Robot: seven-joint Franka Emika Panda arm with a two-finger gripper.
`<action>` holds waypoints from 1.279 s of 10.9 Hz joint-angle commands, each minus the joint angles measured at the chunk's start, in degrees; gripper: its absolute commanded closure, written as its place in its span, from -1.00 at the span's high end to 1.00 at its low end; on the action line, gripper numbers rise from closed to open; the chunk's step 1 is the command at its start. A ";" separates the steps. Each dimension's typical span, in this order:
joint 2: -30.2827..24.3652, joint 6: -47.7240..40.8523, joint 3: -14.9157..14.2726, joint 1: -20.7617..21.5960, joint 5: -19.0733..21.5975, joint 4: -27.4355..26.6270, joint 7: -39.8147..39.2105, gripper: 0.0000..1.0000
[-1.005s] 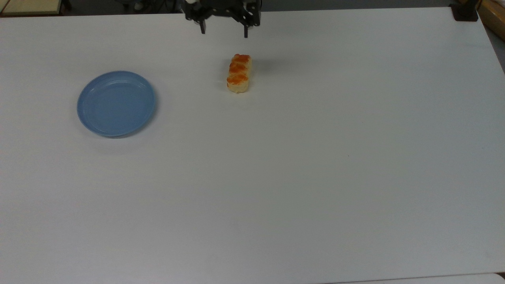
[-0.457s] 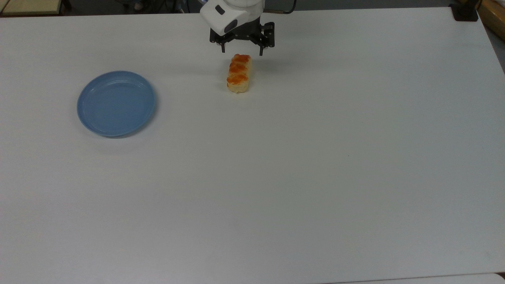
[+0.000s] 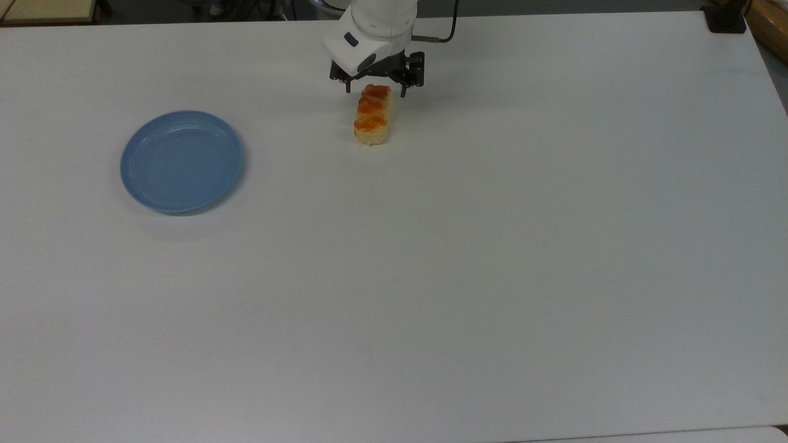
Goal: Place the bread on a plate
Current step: 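Move the open gripper over the bread roll and lower onto it, then close the gripper around the bread roll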
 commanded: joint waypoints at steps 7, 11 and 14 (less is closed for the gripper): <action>7.11 7.43 -0.07 1.58 -4.93 -0.66 6.06 0.69; 6.58 6.64 -0.07 1.22 -4.93 -0.58 3.42 -0.42; 4.48 2.53 -0.16 0.53 -4.67 1.69 1.24 -0.42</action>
